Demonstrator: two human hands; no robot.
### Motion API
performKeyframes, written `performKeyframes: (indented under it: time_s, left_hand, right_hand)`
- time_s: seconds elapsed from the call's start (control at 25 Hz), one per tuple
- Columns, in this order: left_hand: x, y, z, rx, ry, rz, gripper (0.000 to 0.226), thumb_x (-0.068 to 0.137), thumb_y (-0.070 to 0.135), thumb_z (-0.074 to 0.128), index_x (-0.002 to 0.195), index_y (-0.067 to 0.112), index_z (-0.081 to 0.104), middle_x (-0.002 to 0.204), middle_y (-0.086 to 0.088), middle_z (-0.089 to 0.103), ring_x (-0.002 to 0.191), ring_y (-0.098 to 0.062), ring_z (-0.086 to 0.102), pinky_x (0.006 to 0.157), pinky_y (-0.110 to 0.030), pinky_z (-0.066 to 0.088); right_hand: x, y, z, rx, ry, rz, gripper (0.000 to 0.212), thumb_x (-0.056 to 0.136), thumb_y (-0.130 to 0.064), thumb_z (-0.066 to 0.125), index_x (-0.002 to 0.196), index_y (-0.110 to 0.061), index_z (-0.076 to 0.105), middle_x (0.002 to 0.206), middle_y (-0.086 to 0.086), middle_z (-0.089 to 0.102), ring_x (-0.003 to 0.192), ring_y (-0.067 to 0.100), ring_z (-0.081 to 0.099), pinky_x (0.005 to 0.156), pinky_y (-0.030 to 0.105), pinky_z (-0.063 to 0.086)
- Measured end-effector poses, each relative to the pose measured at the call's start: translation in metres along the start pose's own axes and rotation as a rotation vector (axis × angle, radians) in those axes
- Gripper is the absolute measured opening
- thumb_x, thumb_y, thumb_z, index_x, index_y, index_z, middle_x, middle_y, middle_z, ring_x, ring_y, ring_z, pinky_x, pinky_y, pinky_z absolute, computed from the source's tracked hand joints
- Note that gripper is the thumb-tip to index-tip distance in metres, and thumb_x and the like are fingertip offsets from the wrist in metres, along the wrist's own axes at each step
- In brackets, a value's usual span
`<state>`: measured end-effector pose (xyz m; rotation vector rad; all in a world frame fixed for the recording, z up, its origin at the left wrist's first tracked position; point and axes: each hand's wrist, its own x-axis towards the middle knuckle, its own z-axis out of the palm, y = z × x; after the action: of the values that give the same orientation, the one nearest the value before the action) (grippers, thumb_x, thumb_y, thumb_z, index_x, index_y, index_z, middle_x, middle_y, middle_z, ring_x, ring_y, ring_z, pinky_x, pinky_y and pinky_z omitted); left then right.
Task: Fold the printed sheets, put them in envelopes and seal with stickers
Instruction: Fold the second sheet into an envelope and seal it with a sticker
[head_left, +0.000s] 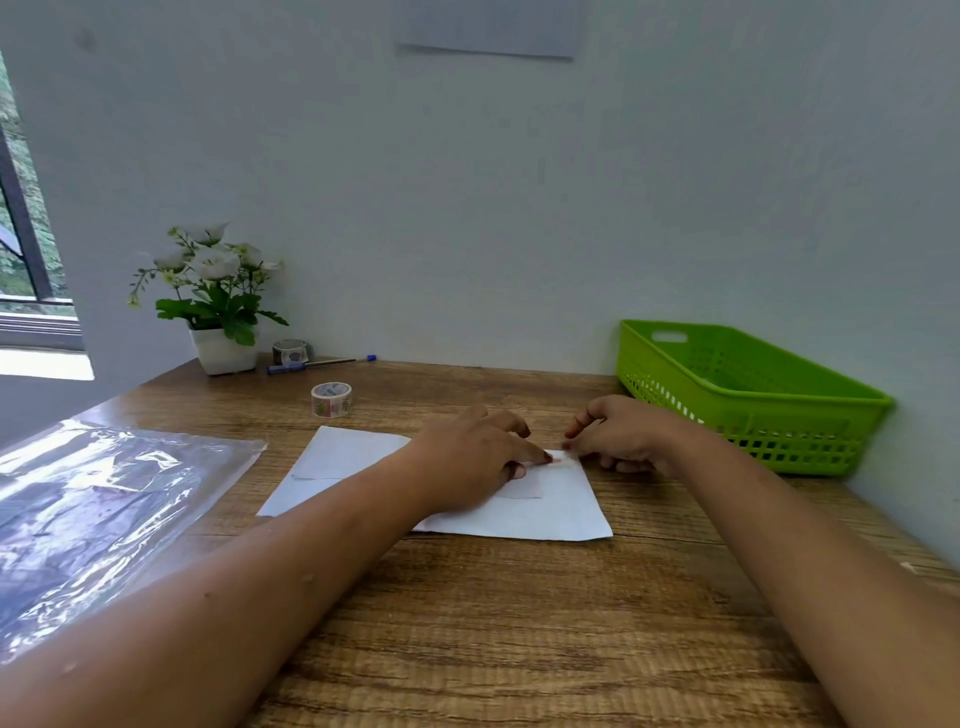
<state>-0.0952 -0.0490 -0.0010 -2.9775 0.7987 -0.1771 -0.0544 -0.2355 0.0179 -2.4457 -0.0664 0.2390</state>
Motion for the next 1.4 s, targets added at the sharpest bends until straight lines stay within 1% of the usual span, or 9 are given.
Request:
performKeyframes:
  time_s: [0.2,0.36,0.56,0.68,0.84,1.04,1.12,1.2,1.4]
  left_hand:
    - [0.005,-0.001,0.001,-0.09,-0.026,-0.054,0.035,0.098,0.038,0.039,0.131,0.044,0.047,0.145,0.008,0.038,0.132,-0.02,0.033,0.105,-0.046,0.035]
    - [0.009,0.006,0.001,-0.225,0.036,-0.119,0.029,0.096,0.037,0.043,0.122,0.037,0.058,0.135,0.002,0.048,0.128,-0.024,0.038,0.105,-0.044,0.034]
    - [0.01,0.007,-0.001,-0.244,0.038,-0.122,0.029,0.097,0.033,0.044,0.122,0.035,0.058,0.135,0.001,0.049,0.127,-0.023,0.038,0.106,-0.04,0.032]
    - [0.008,0.007,0.0,-0.255,0.031,-0.127,0.029,0.097,0.035,0.044,0.122,0.036,0.058,0.135,0.001,0.049,0.128,-0.023,0.037,0.105,-0.04,0.03]
    - [0.009,0.013,0.005,-0.305,0.114,-0.179,0.029,0.095,0.042,0.044,0.118,0.032,0.059,0.129,0.002,0.053,0.124,-0.022,0.04,0.099,-0.039,0.034]
    - [0.016,0.021,0.015,-0.366,0.251,-0.218,0.021,0.091,0.042,0.053,0.102,0.028,0.064,0.115,0.003,0.059,0.112,-0.017,0.048,0.092,-0.033,0.041]
    - [0.017,0.019,0.014,-0.372,0.259,-0.224,0.02,0.089,0.042,0.055,0.099,0.027,0.065,0.114,0.004,0.059,0.111,-0.016,0.048,0.089,-0.03,0.04]
    - [0.016,0.018,0.013,-0.384,0.248,-0.232,0.021,0.088,0.043,0.057,0.099,0.027,0.065,0.116,0.004,0.059,0.112,-0.015,0.048,0.087,-0.028,0.038]
    - [0.018,0.015,0.007,-0.455,0.165,-0.256,0.027,0.081,0.051,0.063,0.097,0.03,0.068,0.123,0.006,0.059,0.115,-0.015,0.049,0.09,-0.032,0.04]
  right_hand:
    - [0.004,-0.004,0.001,-0.157,-0.021,-0.061,0.021,0.08,-0.026,0.074,0.094,-0.019,0.06,0.072,0.0,0.058,0.056,0.012,0.051,0.048,0.023,0.041]
    - [0.004,-0.009,-0.002,-0.263,-0.085,-0.066,0.025,0.084,-0.024,0.07,0.101,-0.023,0.053,0.069,0.0,0.06,0.05,0.01,0.052,0.043,0.021,0.038]
    - [-0.001,-0.01,-0.007,-0.259,-0.169,-0.022,0.041,0.083,-0.023,0.072,0.113,-0.021,0.044,0.085,0.008,0.064,0.053,0.01,0.056,0.041,0.02,0.039]
    - [-0.003,-0.011,-0.007,-0.274,-0.201,-0.017,0.044,0.083,-0.022,0.071,0.117,-0.022,0.043,0.091,0.011,0.064,0.056,0.012,0.056,0.046,0.021,0.041]
    - [-0.006,-0.013,-0.008,-0.277,-0.224,-0.023,0.045,0.083,-0.02,0.071,0.117,-0.021,0.042,0.088,0.008,0.061,0.055,0.011,0.056,0.044,0.02,0.041]
    - [-0.002,-0.007,-0.013,-0.209,-0.28,-0.013,0.052,0.08,-0.02,0.075,0.12,-0.022,0.043,0.089,0.005,0.06,0.052,0.009,0.056,0.042,0.02,0.04]
    - [-0.001,-0.004,-0.015,-0.135,-0.289,-0.006,0.051,0.078,-0.016,0.076,0.118,-0.023,0.044,0.085,0.001,0.058,0.048,0.006,0.056,0.039,0.018,0.04]
    - [-0.001,-0.002,-0.016,-0.088,-0.311,-0.015,0.053,0.078,-0.011,0.076,0.118,-0.023,0.044,0.083,0.0,0.057,0.053,0.007,0.056,0.039,0.018,0.041]
    - [-0.002,0.001,-0.02,-0.028,-0.378,-0.051,0.058,0.077,-0.003,0.074,0.122,-0.02,0.043,0.076,-0.002,0.059,0.055,0.007,0.057,0.047,0.019,0.045]
